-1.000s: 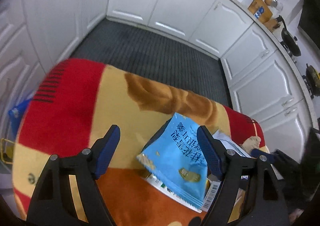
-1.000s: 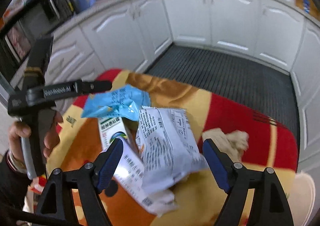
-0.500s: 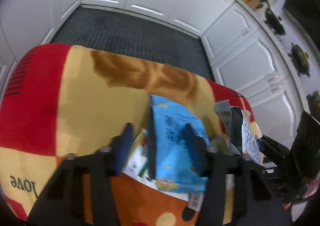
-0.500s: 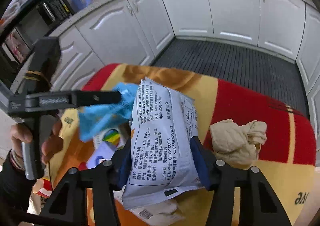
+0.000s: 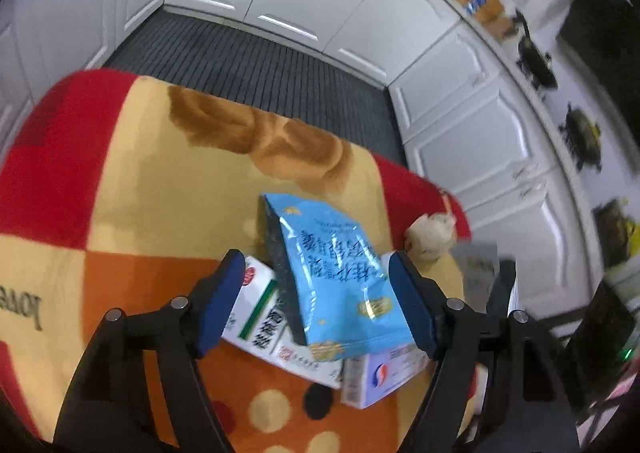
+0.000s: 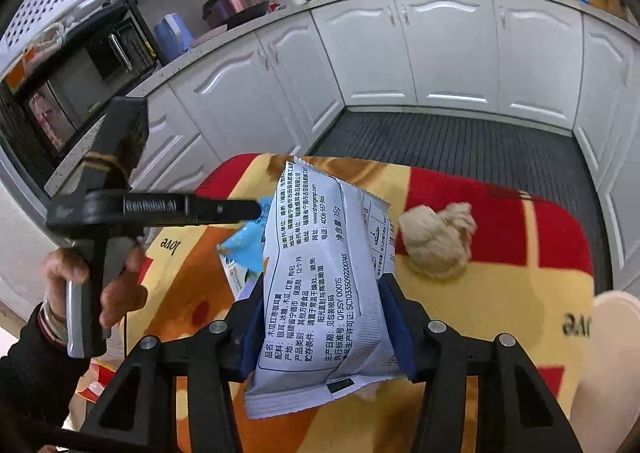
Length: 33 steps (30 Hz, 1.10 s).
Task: Collect trash
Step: 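Grasp the blue snack bag with the left tool while the right tool grasps the white wrapper, then move both tools over the bin and open them to drop the wrappers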
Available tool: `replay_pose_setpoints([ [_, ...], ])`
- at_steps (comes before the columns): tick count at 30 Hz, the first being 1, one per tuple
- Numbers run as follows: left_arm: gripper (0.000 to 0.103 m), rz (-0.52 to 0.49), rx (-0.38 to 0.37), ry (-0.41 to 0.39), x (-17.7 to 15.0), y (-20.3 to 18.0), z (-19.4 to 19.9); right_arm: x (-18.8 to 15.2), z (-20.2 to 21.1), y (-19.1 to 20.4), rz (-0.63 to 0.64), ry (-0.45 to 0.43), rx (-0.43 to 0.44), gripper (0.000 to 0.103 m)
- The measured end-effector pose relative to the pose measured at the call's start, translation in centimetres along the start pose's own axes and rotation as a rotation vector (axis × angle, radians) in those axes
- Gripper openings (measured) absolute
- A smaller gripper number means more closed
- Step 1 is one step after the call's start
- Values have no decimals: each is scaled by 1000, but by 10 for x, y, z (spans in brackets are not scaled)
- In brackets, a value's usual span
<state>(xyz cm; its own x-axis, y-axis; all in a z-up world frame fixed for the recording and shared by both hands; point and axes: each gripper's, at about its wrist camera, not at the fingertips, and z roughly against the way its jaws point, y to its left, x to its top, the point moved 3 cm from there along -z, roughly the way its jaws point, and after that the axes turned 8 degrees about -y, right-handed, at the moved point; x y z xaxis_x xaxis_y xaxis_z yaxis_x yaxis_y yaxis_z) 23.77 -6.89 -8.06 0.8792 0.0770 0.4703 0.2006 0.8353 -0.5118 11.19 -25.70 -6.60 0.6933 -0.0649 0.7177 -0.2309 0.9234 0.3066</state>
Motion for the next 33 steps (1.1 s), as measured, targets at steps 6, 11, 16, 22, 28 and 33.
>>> replay_pose_setpoints([
  [6,74,-42,92,11,-5,-23,-22,-13,17,-11,-35,-9,-13,51],
  [11,74,-209,207,17,-19,-56,-40,-19,22,-19,-62,-9,-21,51],
  [16,56,-252,180,-8,-24,-60,-37,-24,34,-23,-64,-23,-28,51],
  [22,32,-261,134,-44,-27,-65,-10,-32,50,-22,-64,-49,-42,51],
  [28,0,-270,89,-70,-38,-78,18,-38,65,-23,-85,-70,-46,51],
  [33,0,-291,53,-70,-52,-93,32,-42,80,-26,-96,-89,-54,51],
])
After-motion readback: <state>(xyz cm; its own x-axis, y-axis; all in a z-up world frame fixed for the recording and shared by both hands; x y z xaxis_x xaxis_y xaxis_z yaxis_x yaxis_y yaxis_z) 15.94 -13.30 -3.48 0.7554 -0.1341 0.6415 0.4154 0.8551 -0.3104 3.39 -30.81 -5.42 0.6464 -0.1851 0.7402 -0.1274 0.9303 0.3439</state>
